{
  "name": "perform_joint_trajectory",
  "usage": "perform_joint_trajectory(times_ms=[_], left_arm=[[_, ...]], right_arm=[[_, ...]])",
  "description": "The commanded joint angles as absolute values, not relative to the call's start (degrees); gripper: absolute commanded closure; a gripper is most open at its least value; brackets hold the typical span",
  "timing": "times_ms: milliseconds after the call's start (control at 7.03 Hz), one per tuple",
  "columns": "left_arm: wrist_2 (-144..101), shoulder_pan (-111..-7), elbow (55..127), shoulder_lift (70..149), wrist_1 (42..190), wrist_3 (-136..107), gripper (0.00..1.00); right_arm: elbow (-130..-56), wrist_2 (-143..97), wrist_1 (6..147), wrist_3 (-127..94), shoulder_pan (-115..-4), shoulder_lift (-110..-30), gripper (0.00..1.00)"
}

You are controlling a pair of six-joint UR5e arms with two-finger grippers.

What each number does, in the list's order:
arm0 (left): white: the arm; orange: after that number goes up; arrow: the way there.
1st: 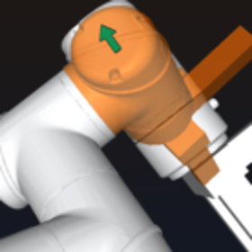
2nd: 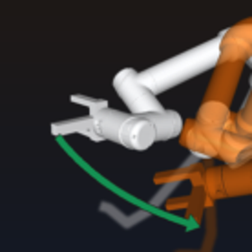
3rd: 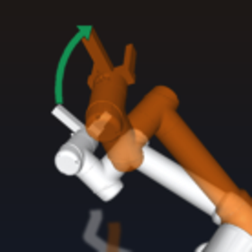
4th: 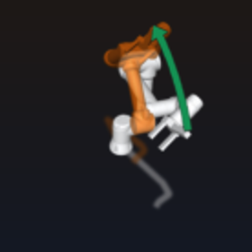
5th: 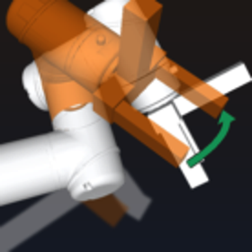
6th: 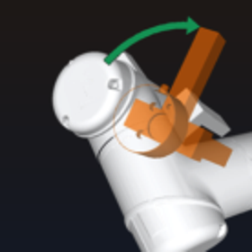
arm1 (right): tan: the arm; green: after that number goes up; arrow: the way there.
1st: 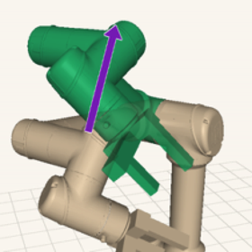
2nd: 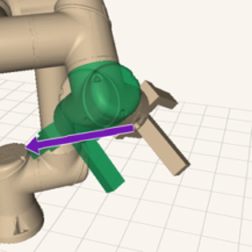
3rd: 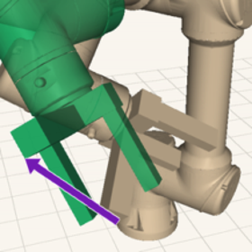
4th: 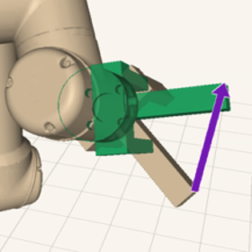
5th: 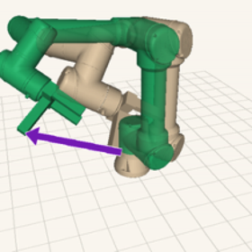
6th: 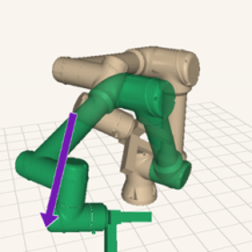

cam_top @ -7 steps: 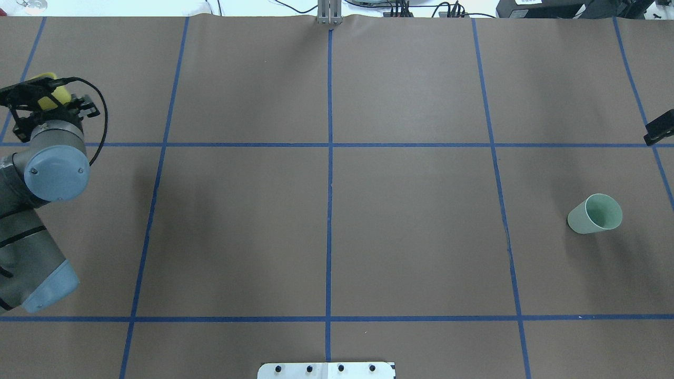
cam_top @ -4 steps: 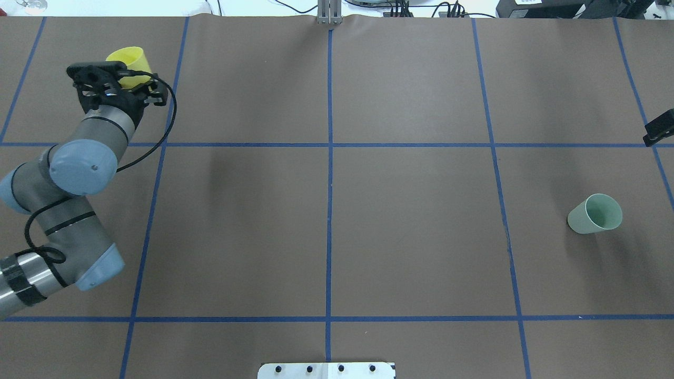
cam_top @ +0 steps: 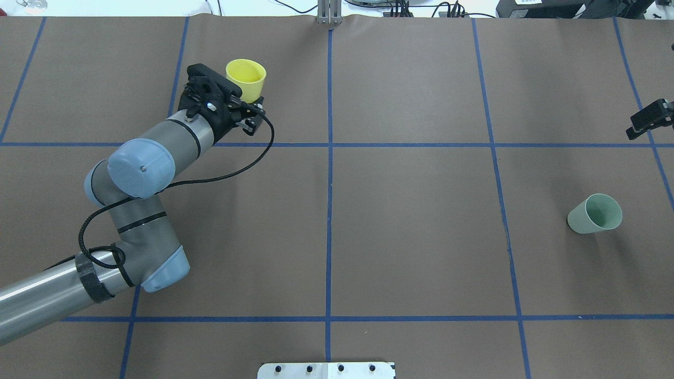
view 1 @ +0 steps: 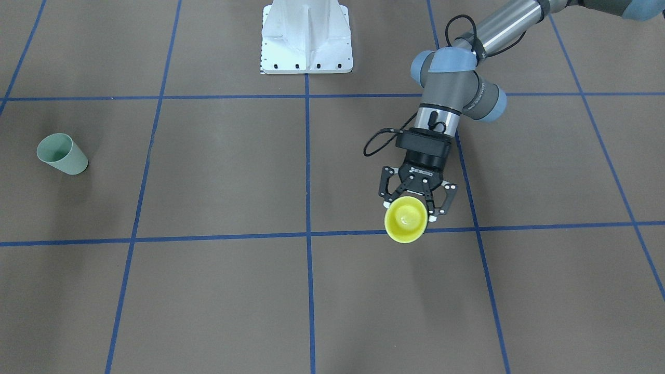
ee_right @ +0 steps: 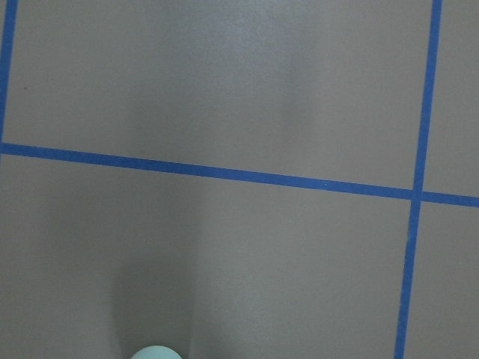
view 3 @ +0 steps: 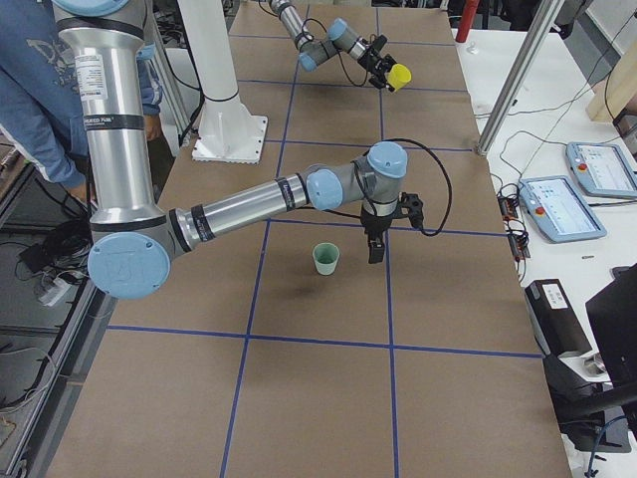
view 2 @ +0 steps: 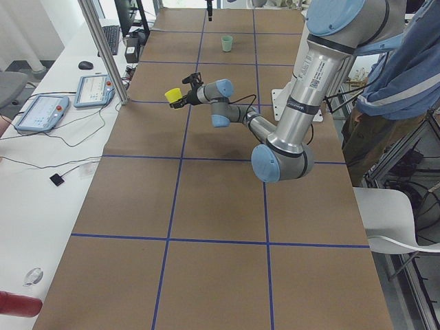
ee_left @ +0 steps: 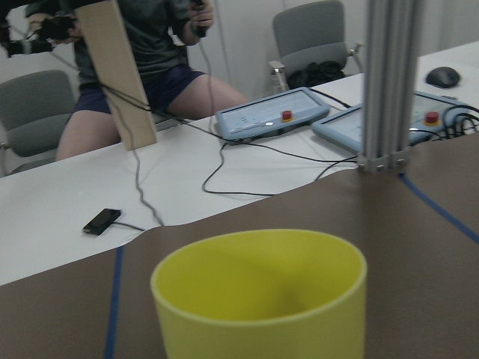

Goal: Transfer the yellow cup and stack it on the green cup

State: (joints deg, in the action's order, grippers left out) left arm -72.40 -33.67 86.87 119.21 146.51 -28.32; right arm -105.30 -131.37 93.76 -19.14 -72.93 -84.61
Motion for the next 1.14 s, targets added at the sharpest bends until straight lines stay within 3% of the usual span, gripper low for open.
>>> perform_joint_trajectory(times_ms=[0,711,853,995], left_arm=[[-83.3,-32.9,86.7,123.6,147.6,-26.4,1.0],[-86.4,-28.1,87.5,125.9,147.2,-27.1,0.95],[-90.7,-28.5,87.2,126.3,147.2,-25.4,0.86],[-91.1,-28.5,87.4,126.4,147.7,-19.4,0.86]], right_arm=[[-105.4,-135.0,93.8,-26.0,-72.9,-82.1,0.01],[-105.8,-140.6,93.8,-38.6,-72.1,-74.6,0.01],[-106.1,-141.4,93.7,-42.0,-70.1,-71.9,0.01],[-106.7,-142.2,93.7,-46.1,-67.9,-69.4,0.01]])
